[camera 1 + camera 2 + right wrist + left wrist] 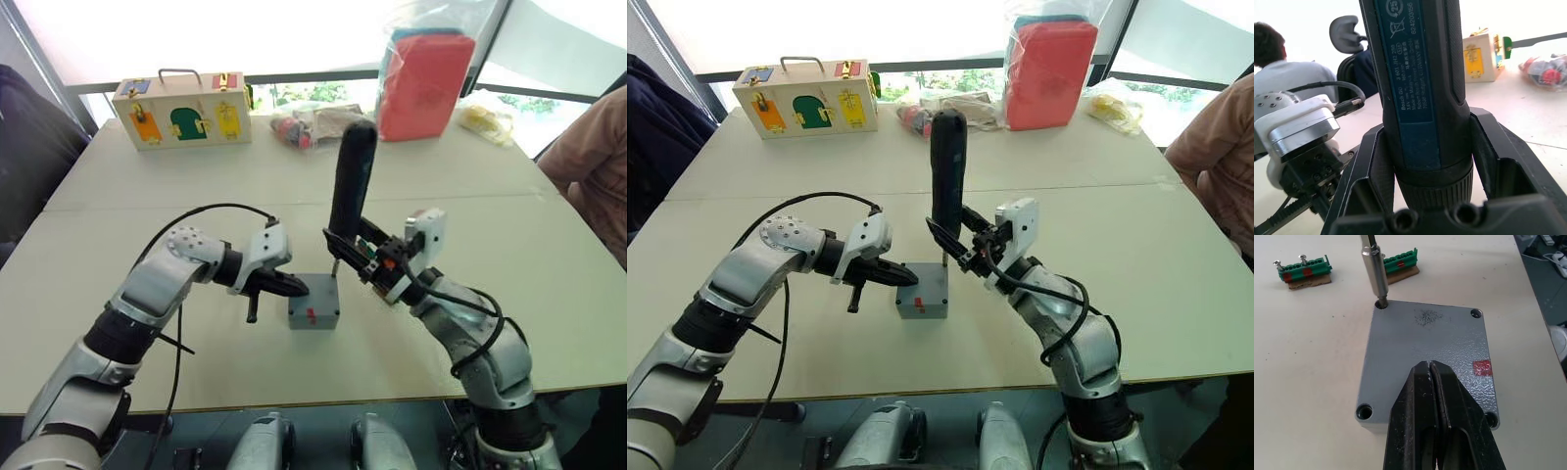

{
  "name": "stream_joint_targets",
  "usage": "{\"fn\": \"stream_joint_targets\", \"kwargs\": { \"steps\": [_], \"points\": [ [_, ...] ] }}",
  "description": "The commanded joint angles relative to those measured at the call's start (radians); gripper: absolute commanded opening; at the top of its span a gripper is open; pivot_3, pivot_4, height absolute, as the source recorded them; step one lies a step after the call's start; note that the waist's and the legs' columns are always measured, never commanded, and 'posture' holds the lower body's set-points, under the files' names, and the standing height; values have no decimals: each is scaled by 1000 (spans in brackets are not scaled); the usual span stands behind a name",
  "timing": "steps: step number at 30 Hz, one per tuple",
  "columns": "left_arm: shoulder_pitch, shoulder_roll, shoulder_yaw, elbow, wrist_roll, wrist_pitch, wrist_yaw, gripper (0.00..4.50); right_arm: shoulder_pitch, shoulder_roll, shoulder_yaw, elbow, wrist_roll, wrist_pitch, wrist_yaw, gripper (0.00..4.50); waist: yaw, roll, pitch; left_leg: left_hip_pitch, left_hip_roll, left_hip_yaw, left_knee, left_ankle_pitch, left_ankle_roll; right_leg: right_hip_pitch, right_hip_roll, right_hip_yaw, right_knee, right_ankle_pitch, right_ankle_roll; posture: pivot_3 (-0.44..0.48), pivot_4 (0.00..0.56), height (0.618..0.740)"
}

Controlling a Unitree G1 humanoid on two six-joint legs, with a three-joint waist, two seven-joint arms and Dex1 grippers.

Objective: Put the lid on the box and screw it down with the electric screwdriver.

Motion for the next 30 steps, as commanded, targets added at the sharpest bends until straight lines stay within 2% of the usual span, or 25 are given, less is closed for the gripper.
{"fn": "stream_joint_targets", "kwargs": {
  "steps": [1, 6, 8, 12, 16, 19, 25, 30],
  "points": [
    [12, -13, 49, 15, -29, 47, 39, 0, -161, -19, -143, -86, 145, 80, -58, 1769, 0, 0, 0, 0, 0, 0, 0, 0, 0, 0, 0, 0, 0, 0, 0, 0, 150, 740],
    [-59, -83, 249, 61, -166, 255, 181, 0, -336, -18, -303, -1, 330, 297, -263, 1769, -1, 0, 1, -1, 0, -1, -1, 0, 0, -1, 0, -1, 0, 0, 0, 0, 150, 740],
    [-90, -114, 327, 57, -208, 294, 246, 0, -387, -53, -336, 29, 391, 385, -295, 1769, 0, 0, 2, -1, 0, -1, -1, 0, 0, -1, 0, -1, 0, 0, 0, 0, 150, 740],
    [-104, -132, 368, 14, -229, 290, 301, 0, -463, -165, -391, 131, 455, 615, -382, 1769, -1, 0, 2, -2, 0, 0, -1, 0, 0, -2, -1, -1, 0, 0, 0, 0, 150, 740],
    [-80, -68, 307, -45, -219, 260, 241, 0, -495, -349, -450, 264, 452, 920, -414, 1769, 1, 0, 3, -3, -1, 0, -1, 0, 0, -2, -3, -2, -2, 0, 0, 0, 150, 740],
    [-37, -17, 226, -132, -224, 251, 174, 0, -427, -459, -456, 346, 507, 1051, -347, 1769, 0, 1, 3, -4, -1, 1, -2, -1, 1, -1, -4, -1, -5, 1, 0, 0, 150, 740],
    [32, 61, 131, -247, -208, 222, 109, 0, -315, -572, -386, 511, 606, 1069, -300, 1769, -10, 4, 5, -4, 0, 3, -2, -2, 4, -1, -6, 0, -8, 1, -1, 0, 150, 740],
    [77, 65, 128, -312, -228, 241, 136, 0, -311, -626, -260, 608, 524, 1069, -238, 1769, -3, 6, 6, -4, 1, 3, -2, -2, 4, -1, -5, -1, -7, 1, -1, 0, 150, 740]
  ]
}}
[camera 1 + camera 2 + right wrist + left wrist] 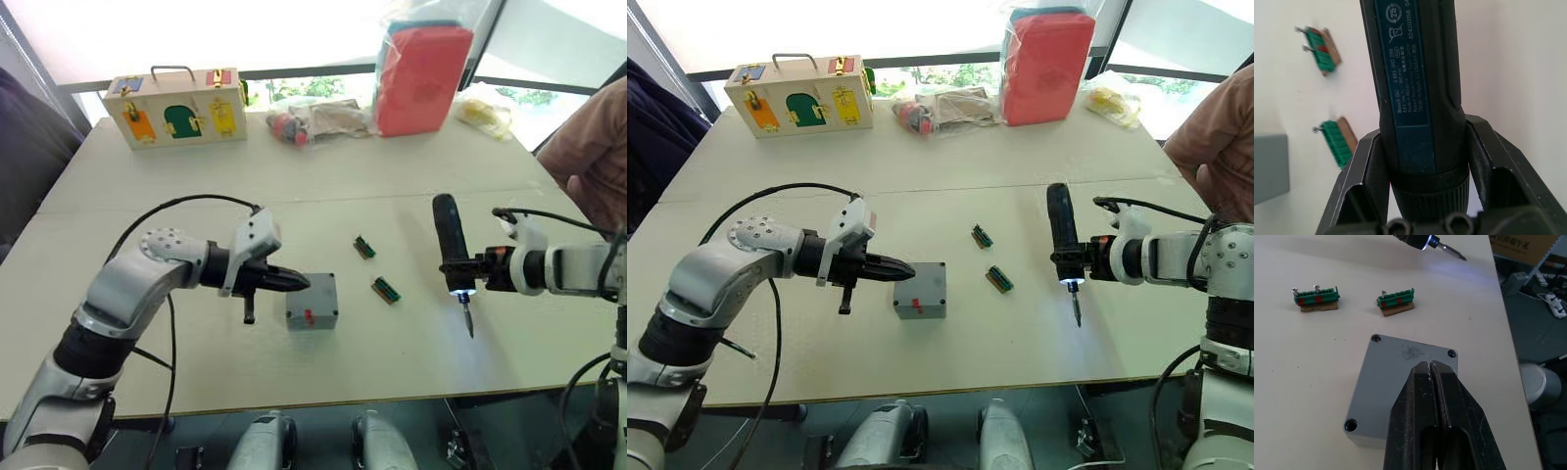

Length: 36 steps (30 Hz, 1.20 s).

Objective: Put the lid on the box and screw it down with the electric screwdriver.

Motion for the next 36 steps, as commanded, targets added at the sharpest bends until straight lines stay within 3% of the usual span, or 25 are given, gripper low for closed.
{"fn": "stream_joint_targets", "kwargs": {
  "steps": [1, 7, 9, 10, 14, 15, 20, 26, 31, 36],
  "points": [
    [18, 6, 7, -56, -18, 3, 18, 0, -36, -40, 45, 28, -44, 7, 69, 1769, 1, 0, 0, 0, 0, 0, 0, 0, 0, 0, 0, 0, 0, 0, 0, 0, 150, 740],
    [29, -7, 5, -47, -19, 1, 44, 0, -65, -68, 156, 55, -160, -6, 163, 1769, 4, 0, 0, -1, 0, 0, 1, 0, 1, 0, 1, -2, 0, 0, 1, 0, 150, 740],
    [35, -27, 12, -23, -14, -10, 69, 0, -66, -76, 185, 67, -196, -21, 199, 2780, 4, -1, 0, -1, -1, 0, 1, 0, 1, 0, 1, -2, -1, 0, 1, 0, 150, 740],
    [38, -38, 15, -11, -9, -17, 83, 0, -64, -80, 195, 72, -214, -29, 217, 2931, 4, -1, 1, -1, -1, 0, 1, 0, 1, 1, 1, -2, -1, 0, 1, 0, 150, 740],
    [42, -90, 59, 40, -16, -36, 141, 0, -50, -97, 207, 72, -271, -73, 274, 4373, 4, -2, 0, -1, -1, 0, 2, 0, 1, 1, 1, -3, -1, 1, 2, 0, 150, 740],
    [43, -100, 76, 53, -19, -38, 158, 0, -47, -104, 205, 62, -284, -94, 289, 4467, 6, -2, 0, -1, -1, 0, 3, -1, 1, 2, 1, -3, -1, 1, 2, 0, 150, 740],
    [52, -143, 197, 103, -62, -28, 241, 0, -20, -165, 141, -100, -304, -295, 443, 4467, 5, -1, 2, -1, -1, -1, 3, -1, 1, 1, 1, -2, -1, 1, 3, 0, 150, 740],
    [86, -177, 268, 124, -90, -7, 313, 0, 115, -115, -37, -468, -251, -499, 538, 4467, 5, -2, 1, -1, 0, -1, 2, 0, 1, 0, 2, -3, -1, 1, 3, 0, 150, 740],
    [152, -142, 210, 111, -52, -27, 303, 0, 289, -90, 67, -724, -271, -588, 582, 4467, 7, -2, 1, -1, -1, -2, 3, -1, 1, 1, 1, -2, -1, 1, 3, 0, 150, 740],
    [212, -114, 177, 87, -27, -34, 305, 0, 383, -17, 156, -794, -301, -630, 547, 4467, 23, -2, 2, -1, -1, -2, 3, -1, 0, 1, 0, -1, -1, 2, 3, 0, 150, 740]
  ]
}}
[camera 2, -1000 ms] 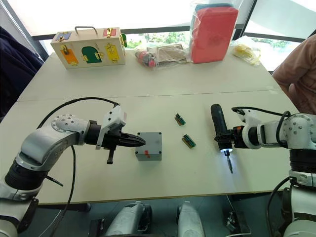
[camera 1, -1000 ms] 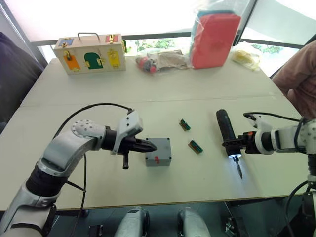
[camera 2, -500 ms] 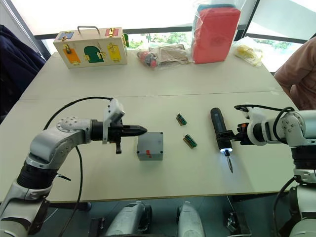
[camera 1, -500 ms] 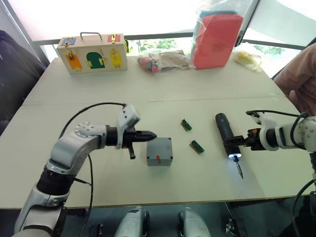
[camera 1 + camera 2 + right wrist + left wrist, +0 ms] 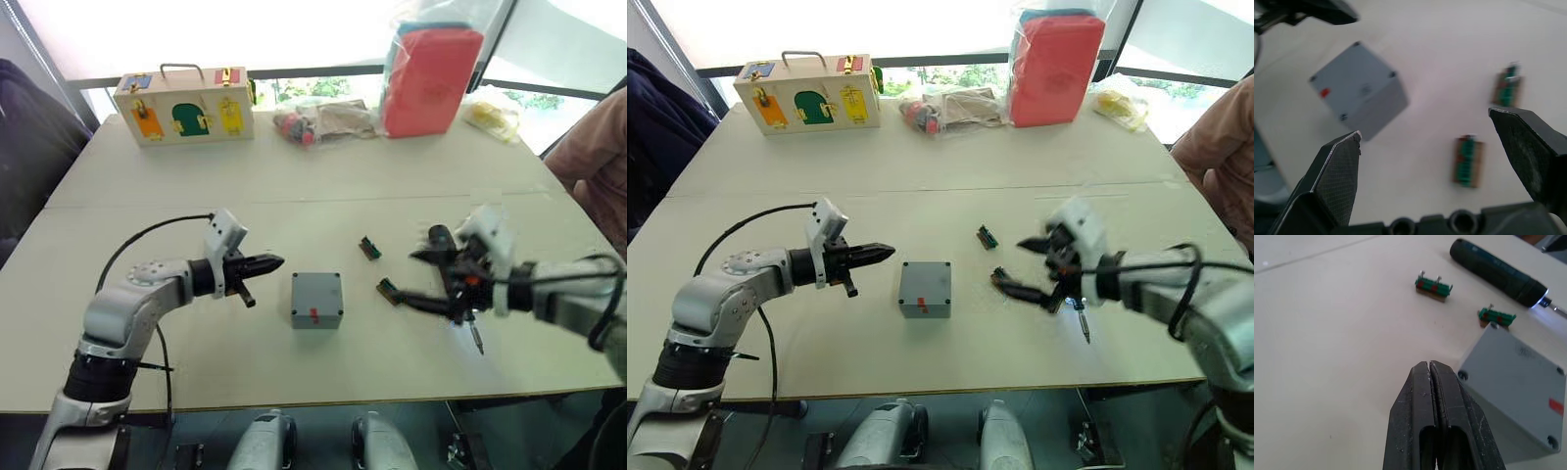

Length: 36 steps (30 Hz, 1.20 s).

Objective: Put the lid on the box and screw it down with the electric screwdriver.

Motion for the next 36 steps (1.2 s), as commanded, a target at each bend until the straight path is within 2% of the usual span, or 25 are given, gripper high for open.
{"fn": "stream_joint_targets", "kwargs": {
  "steps": [1, 8, 19, 30, 33, 36],
  "points": [
    [36, 31, -20, -52, 28, -30, -5, 0, 28, 28, 45, -49, -46, -48, -29, 4467, 4, 0, 0, 0, 0, 0, 0, 0, 0, 0, -1, 0, 0, 0, 0, 0, 150, 740],
    [44, 15, -67, -62, 63, -25, 24, 0, 15, 107, 170, -27, -116, -64, -75, 4467, 6, -1, 0, 0, 0, -1, 0, 0, -1, 0, -1, 0, 0, 0, -1, 0, 150, 740],
    [1, -25, -179, -10, 117, -83, -13, 0, 7, 153, 288, -18, -122, -16, -56, 4467, 7, -1, 0, 0, 0, -1, 0, 0, -1, 0, -1, 0, 0, 0, -1, 0, 150, 740],
    [-79, -74, -216, 122, 180, -167, -45, 0, 18, 232, 232, -98, 30, 95, -87, 4467, 6, -1, 0, 0, 0, -2, 0, 0, -1, 0, -1, 0, -1, 1, -1, 0, 150, 740],
    [-82, -63, -207, 153, 207, -192, -49, 0, 24, 221, 203, -123, 58, 121, -101, 4467, 6, -1, 0, 0, 0, -2, 0, 0, -1, 0, -1, 0, -1, 1, -1, 0, 150, 740],
    [-74, -35, -180, 154, 208, -192, -65, 0, 28, 145, 143, -135, 63, 123, -71, 4467, 6, -1, 0, 0, 0, -2, 0, 0, -1, -1, -1, 0, -1, 1, -1, 0, 150, 740]
  ]
}}
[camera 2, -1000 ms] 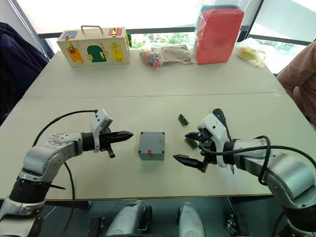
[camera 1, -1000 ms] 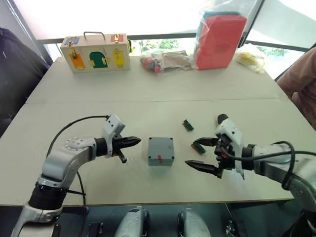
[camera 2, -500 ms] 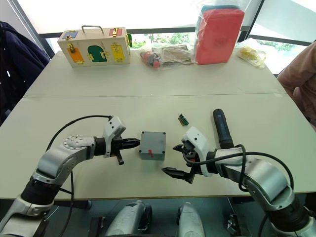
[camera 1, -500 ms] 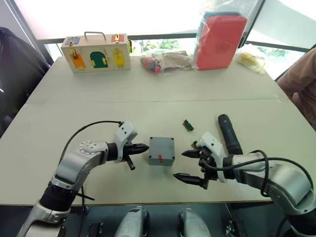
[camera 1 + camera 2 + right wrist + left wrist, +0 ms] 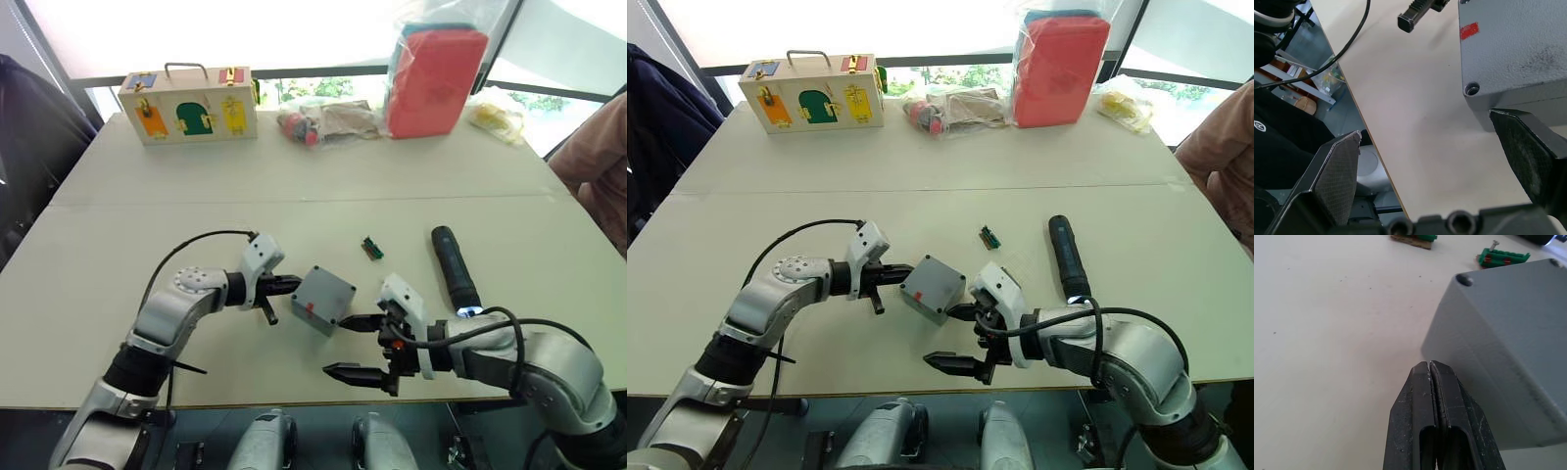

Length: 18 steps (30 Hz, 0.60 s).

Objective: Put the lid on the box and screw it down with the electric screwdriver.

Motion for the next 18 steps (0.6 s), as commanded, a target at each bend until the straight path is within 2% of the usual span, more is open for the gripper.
{"fn": "stream_joint_targets", "kwargs": {
  "steps": [1, 5, 12, 18],
  "points": [
    [-5, 37, 32, -17, 5, -18, -25, 0, -2, -84, -86, -37, 18, -7, 32, 4467, 0, 0, 0, 0, 0, 0, 0, 0, 0, 0, 0, 0, 0, 0, 0, 0, 150, 740],
    [41, 88, 38, -77, -28, 20, -70, 0, -58, -179, -36, 57, -121, -119, 88, 4467, -2, 0, 0, 0, 0, 0, 0, 0, 0, 0, 0, 0, 0, 0, 0, 0, 150, 740],
    [162, 167, 7, -248, -90, 114, -136, 0, -158, -172, 143, 249, -347, -338, 191, 4467, -3, 0, 0, 0, 1, 0, -1, 0, 0, -1, 0, 0, 0, 0, 0, 0, 150, 740],
    [161, 107, 1, -273, -87, 127, -77, 0, -193, -121, 198, 297, -395, -397, 255, 4467, 0, 0, 0, 0, 0, 0, 0, 0, 0, 1, -1, 0, -1, 0, 0, 0, 150, 740]
  ]
}}
